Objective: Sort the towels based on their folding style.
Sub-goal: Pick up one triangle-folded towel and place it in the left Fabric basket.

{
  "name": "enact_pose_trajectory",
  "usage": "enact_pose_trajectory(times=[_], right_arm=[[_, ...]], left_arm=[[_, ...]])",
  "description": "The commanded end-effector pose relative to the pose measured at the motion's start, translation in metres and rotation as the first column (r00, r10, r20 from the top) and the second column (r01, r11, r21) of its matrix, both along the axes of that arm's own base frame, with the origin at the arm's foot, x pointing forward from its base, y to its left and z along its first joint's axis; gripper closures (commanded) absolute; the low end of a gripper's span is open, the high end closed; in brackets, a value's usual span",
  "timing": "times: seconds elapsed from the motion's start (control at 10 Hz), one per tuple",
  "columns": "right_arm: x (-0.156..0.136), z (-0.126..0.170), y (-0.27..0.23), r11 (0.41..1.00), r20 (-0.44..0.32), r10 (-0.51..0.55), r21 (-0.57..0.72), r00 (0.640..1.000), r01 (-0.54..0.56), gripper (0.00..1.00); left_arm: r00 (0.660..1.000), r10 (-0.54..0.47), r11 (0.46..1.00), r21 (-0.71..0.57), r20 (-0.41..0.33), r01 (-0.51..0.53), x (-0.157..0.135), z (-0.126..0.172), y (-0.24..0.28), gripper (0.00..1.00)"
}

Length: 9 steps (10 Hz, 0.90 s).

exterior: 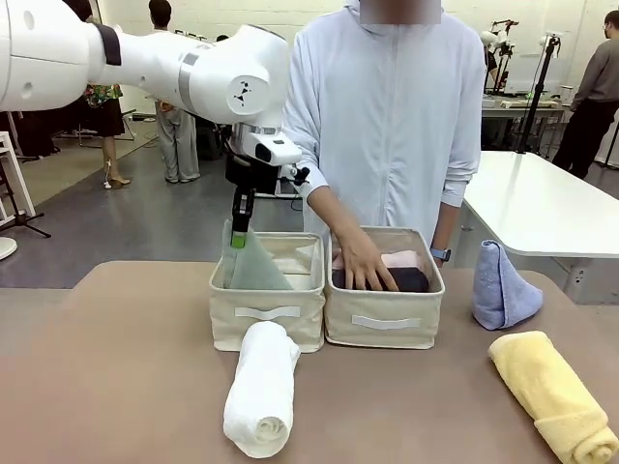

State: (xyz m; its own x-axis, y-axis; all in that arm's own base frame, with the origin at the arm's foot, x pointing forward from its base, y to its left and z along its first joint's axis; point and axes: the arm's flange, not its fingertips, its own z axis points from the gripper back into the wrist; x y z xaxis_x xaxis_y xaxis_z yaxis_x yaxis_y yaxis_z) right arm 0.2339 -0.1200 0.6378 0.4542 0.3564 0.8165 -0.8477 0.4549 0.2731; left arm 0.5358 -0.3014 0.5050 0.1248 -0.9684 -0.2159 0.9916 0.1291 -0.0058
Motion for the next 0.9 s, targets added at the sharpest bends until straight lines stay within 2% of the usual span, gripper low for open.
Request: enact_pose_trajectory(times=[0.0, 0.2, 0.3, 0.4, 0.5, 0.6, 0.7, 0.8], right_arm=[[0.0017, 0.0017, 0.0009, 1.000, 0.003, 0.009, 0.022, 1.000, -0.009, 0.00], [0.0017, 0.0017, 0.0009, 1.000, 0.003, 0.009, 0.022, 1.000, -0.009, 0.00], [0.0017, 0.0017, 0.0009, 1.000, 0.003, 0.009, 0.022, 1.000, -0.009, 0.00], [0.0017, 0.0017, 0.0009, 1.000, 0.003, 0.009, 0.022, 1.000, -0.009, 0.00], [0.0017, 0.0017, 0.0009, 1.000, 0.003, 0.009, 0.022, 1.000, -0.009, 0.00], [0.0017, 0.0017, 0.0009, 1.000, 0.003, 0.009, 0.022, 1.000, -0.009, 0.00], [0.0017, 0.0017, 0.0009, 1.000, 0.003, 0.009, 0.022, 1.000, -0.009, 0.00], [0.0017, 0.0017, 0.0009, 1.000, 0.003, 0.009, 0.022, 1.000, -0.009, 0.00]], left_arm=[[0.995, 0.063, 0.998, 0.022, -0.075, -0.062, 0.0022, -0.0036, -0.0037, 0.86], [0.994, 0.066, 0.997, 0.031, -0.092, -0.064, 0.0009, -0.0102, -0.0021, 0.86], [0.994, 0.058, 0.998, 0.020, -0.094, -0.056, -0.0001, -0.0110, -0.0005, 0.26], [0.995, 0.049, 0.999, 0.017, -0.090, -0.048, -0.0015, -0.0110, 0.0003, 0.26], [0.995, 0.044, 0.999, 0.014, -0.089, -0.043, -0.0025, -0.0110, 0.0009, 0.00], [0.996, 0.037, 0.999, 0.011, -0.085, -0.036, -0.0034, -0.0107, 0.0016, 0.23], [0.996, 0.032, 0.999, 0.010, -0.086, -0.031, -0.0037, -0.0107, 0.0018, 0.00], [0.996, 0.028, 1.000, 0.011, -0.085, -0.027, -0.0040, -0.0107, 0.0022, 0.00]])
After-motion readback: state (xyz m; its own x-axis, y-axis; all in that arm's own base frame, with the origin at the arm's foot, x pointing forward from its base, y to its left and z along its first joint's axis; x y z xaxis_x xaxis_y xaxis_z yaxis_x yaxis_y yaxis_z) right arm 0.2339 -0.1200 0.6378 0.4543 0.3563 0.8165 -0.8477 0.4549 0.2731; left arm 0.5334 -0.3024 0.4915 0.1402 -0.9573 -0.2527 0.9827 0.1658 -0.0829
